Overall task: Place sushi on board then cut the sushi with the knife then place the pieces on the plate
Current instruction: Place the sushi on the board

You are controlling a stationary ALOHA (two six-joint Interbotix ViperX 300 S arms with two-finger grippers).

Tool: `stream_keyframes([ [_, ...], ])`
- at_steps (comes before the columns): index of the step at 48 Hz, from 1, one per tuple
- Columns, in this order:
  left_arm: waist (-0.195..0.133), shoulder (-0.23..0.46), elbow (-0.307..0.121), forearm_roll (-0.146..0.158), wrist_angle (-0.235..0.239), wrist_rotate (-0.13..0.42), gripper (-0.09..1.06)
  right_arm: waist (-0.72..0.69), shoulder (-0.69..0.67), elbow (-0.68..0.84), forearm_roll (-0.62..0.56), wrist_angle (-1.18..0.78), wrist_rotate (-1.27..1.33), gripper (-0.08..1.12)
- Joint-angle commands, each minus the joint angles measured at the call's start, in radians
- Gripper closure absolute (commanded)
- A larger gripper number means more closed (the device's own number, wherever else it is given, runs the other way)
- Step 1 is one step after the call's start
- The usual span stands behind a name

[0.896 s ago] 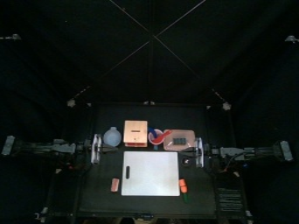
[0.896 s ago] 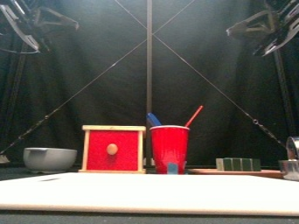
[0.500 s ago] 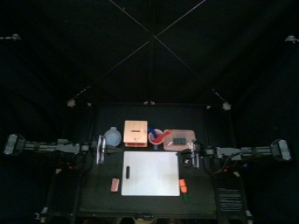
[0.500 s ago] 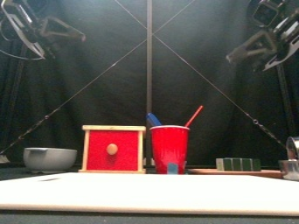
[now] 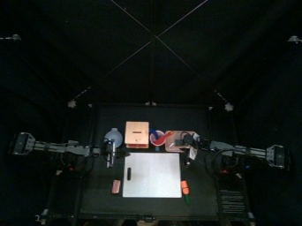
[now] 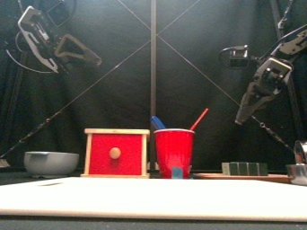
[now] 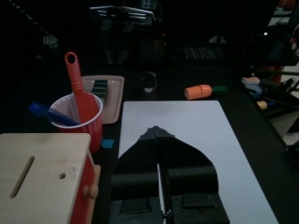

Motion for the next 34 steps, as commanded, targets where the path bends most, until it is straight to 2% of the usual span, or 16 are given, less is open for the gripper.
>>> stream_keyframes([
  [1,-0.002,0.005,-0.028,0.002,-0.009,0.002,0.99,-0.023,0.040,-0.038,-0.032,0.026,-0.009,0.03],
  [4,0.000,0.003,-0.026,0.002,-0.009,0.002,0.99,-0.035,0.072,-0.044,-0.057,0.038,-0.014,-0.01],
  [17,0.003,0.005,-0.025,0.000,-0.009,0.002,0.99,-0.083,0.218,-0.081,-0.160,0.046,-0.057,0.00],
  [34,0.005,0.005,-0.021,-0.002,-0.009,0.002,0.99,-0.158,0.325,-0.083,-0.144,0.015,-0.167,0.01],
])
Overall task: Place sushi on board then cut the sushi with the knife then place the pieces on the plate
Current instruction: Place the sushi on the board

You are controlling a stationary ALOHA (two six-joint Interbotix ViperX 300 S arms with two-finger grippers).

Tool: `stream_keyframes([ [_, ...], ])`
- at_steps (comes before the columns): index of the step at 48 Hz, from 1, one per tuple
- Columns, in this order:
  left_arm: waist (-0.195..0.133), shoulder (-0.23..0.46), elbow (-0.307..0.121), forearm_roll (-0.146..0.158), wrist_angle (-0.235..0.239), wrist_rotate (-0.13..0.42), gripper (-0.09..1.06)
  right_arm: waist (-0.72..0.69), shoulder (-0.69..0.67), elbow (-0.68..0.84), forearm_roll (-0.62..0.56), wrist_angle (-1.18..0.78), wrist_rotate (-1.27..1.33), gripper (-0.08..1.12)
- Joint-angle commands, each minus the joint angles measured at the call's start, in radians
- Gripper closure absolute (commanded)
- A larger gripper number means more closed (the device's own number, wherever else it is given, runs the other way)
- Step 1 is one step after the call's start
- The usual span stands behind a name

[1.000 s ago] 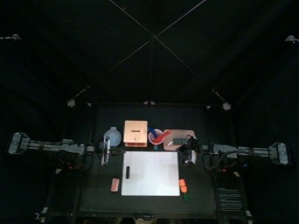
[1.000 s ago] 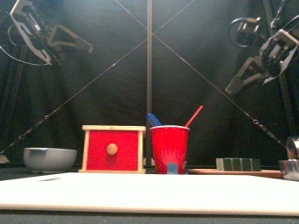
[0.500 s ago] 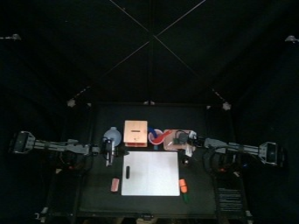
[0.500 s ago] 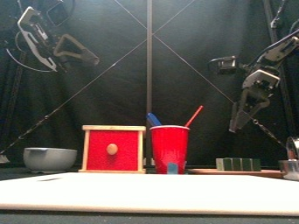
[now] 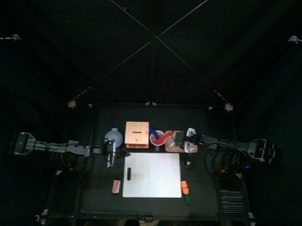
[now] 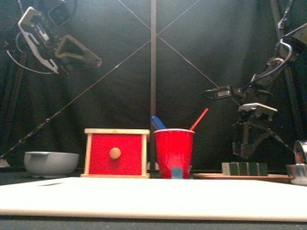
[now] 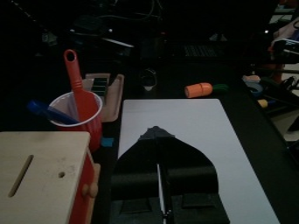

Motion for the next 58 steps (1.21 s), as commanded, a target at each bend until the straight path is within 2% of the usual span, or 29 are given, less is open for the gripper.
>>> stream_keyframes([
  [1,0.003,0.000,-0.021,0.000,-0.009,0.002,0.99,-0.017,0.017,-0.009,0.026,-0.018,-0.038,0.01],
  [13,0.005,0.002,-0.020,0.000,-0.009,0.000,0.99,-0.032,0.083,-0.008,0.078,-0.040,-0.117,0.02],
  [20,0.005,0.002,-0.020,0.000,-0.009,0.000,0.99,-0.034,0.124,-0.006,0.077,-0.074,-0.118,0.06],
  [28,0.005,0.000,-0.020,0.000,-0.009,0.000,0.99,-0.034,0.146,-0.006,0.075,-0.089,-0.118,0.21],
  [34,0.005,0.002,-0.018,0.000,-0.008,0.000,0.99,-0.034,0.146,-0.009,0.067,-0.089,-0.117,0.40],
  [40,0.006,0.000,-0.017,0.000,-0.006,0.000,0.99,-0.032,0.135,-0.015,0.067,-0.077,-0.114,0.50],
  [48,0.005,0.002,-0.017,0.000,-0.006,0.000,0.99,-0.028,0.077,-0.037,0.077,-0.017,-0.107,0.50],
  [58,0.006,0.000,-0.017,0.000,-0.006,0.000,0.98,-0.008,-0.058,-0.077,0.100,0.097,-0.103,0.50],
])
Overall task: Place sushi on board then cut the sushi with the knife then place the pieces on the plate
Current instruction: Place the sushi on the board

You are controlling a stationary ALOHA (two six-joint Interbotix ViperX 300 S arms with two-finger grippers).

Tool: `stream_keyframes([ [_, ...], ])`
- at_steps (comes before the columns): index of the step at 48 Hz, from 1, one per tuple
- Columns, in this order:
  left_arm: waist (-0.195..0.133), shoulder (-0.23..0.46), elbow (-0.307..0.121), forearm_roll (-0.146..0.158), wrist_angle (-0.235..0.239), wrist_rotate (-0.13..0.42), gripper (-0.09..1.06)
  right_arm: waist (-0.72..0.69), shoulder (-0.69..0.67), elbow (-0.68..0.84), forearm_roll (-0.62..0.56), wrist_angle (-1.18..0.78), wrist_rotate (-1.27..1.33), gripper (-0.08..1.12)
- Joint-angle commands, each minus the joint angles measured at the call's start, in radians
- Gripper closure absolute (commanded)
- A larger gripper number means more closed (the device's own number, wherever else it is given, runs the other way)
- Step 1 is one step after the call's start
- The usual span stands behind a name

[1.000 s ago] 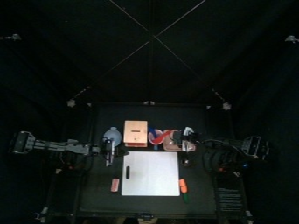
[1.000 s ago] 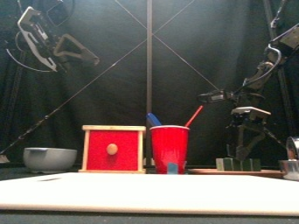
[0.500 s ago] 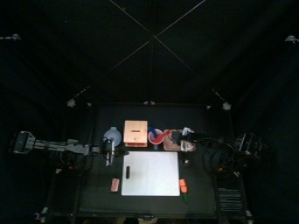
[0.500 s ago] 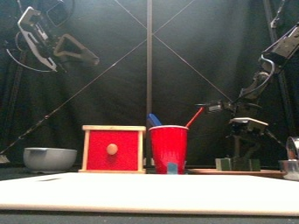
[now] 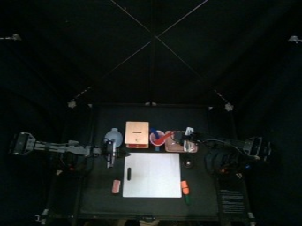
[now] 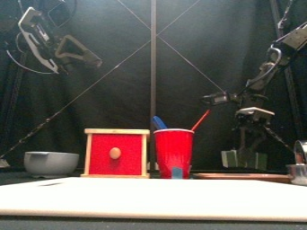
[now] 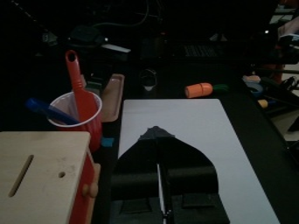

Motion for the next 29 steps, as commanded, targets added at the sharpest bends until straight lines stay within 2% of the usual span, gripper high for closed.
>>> stream_keyframes([
  [1,0.003,0.002,-0.018,0.000,-0.005,0.000,0.99,0.017,-0.104,-0.041,0.012,0.055,0.009,0.50],
  [6,0.002,0.002,-0.020,0.000,-0.005,0.000,0.98,0.037,-0.166,-0.054,0.038,0.100,0.021,0.50],
  [16,-0.002,0.000,-0.021,0.000,-0.006,0.000,0.98,0.055,-0.259,-0.061,0.189,0.181,0.124,0.49],
  [29,-0.003,0.002,-0.021,0.000,-0.008,0.000,0.98,0.233,-0.268,-0.063,0.155,0.160,0.469,0.49],
])
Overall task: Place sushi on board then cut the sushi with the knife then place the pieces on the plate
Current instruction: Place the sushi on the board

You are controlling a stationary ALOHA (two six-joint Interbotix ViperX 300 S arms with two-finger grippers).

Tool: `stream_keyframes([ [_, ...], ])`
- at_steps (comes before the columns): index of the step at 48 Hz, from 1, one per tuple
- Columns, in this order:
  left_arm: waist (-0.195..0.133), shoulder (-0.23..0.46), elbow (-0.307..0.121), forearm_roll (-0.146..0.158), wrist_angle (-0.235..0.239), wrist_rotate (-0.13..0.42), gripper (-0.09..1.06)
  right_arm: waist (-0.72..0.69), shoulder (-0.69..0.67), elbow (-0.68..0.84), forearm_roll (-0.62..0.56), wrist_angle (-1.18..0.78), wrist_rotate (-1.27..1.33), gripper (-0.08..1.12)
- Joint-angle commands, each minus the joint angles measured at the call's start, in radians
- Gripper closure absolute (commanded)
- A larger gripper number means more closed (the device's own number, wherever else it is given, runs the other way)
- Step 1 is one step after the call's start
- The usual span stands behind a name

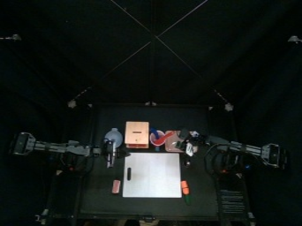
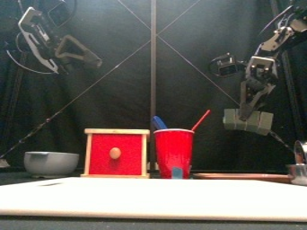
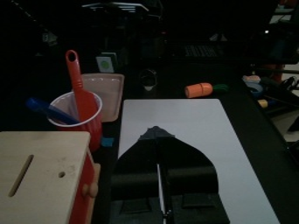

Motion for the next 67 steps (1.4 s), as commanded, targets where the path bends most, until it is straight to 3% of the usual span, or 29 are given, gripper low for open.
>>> stream_keyframes([
  [1,-0.003,0.000,-0.020,0.000,-0.008,0.000,0.98,0.095,-0.003,-0.025,-0.034,-0.038,0.143,0.49],
  [22,-0.006,0.000,-0.012,0.000,-0.008,0.000,0.98,0.433,0.149,-0.066,-0.410,-0.152,0.977,0.49],
  [31,-0.006,-0.002,-0.011,0.000,-0.008,0.000,0.98,0.554,0.285,-0.163,-0.617,-0.101,1.331,0.49],
  [38,-0.008,-0.002,-0.011,0.002,-0.005,0.000,0.98,0.607,0.373,-0.244,-0.701,0.000,1.539,0.49],
  [48,-0.008,-0.002,-0.009,0.000,-0.005,0.000,0.98,0.635,0.511,-0.377,-0.710,0.204,1.772,0.49],
  [57,-0.008,-0.003,-0.002,0.002,-0.003,0.000,0.98,0.632,0.614,-0.491,-0.699,0.253,1.845,0.49],
  [67,-0.008,-0.011,0.002,0.002,-0.003,0.000,0.98,0.620,0.753,-0.655,-0.591,0.331,1.833,0.49],
])
